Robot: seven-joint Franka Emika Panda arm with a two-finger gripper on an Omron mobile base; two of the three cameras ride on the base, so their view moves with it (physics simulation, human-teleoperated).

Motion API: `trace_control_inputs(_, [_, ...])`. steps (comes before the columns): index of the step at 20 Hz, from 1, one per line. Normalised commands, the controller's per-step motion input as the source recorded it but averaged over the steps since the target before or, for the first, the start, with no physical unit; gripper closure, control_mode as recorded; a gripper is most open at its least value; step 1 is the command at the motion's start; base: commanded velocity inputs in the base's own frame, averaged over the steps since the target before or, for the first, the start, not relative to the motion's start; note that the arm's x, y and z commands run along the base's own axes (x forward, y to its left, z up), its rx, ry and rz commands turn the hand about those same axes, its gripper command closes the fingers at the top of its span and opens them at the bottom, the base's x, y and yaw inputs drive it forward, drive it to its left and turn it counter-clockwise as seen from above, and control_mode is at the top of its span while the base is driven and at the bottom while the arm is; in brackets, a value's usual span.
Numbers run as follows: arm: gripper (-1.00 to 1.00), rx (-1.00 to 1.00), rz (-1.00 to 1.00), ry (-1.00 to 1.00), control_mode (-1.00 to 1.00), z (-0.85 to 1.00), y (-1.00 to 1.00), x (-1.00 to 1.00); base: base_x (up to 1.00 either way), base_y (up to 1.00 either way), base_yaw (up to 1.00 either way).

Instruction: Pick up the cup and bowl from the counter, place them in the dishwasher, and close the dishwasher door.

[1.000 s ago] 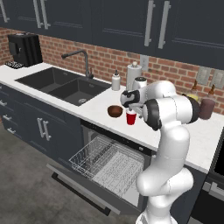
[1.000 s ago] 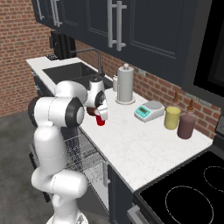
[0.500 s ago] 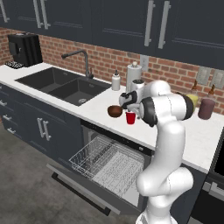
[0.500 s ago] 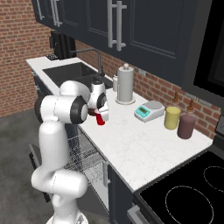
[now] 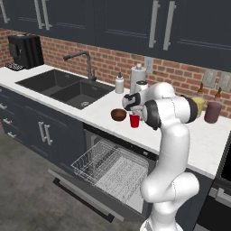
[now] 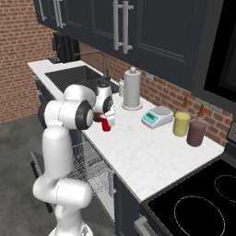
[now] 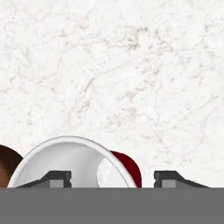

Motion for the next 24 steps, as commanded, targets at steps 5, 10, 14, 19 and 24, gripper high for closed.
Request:
trace_control_inputs(5, [1.00, 0.00, 0.00, 0.00, -1.00, -0.21, 0.04, 0.00, 0.00, 0.00, 0.00])
trace_control_inputs(10, [1.00, 0.00, 0.00, 0.01, -1.00, -0.16, 0.00, 0.01, 0.00, 0.00, 0.00])
trace_control_inputs(14, [1.00, 0.00, -0.01, 0.00, -1.00, 0.00, 0.01, -0.03, 0.00, 0.00, 0.00])
trace_control_inputs(19, [1.00, 0.00, 0.00, 0.00, -1.00, 0.00, 0.11, -0.78, 0.00, 0.00, 0.00])
trace_control_inputs(24, [1.00, 0.00, 0.00, 0.00, -1.00, 0.00, 0.14, -1.00, 0.00, 0.00, 0.00])
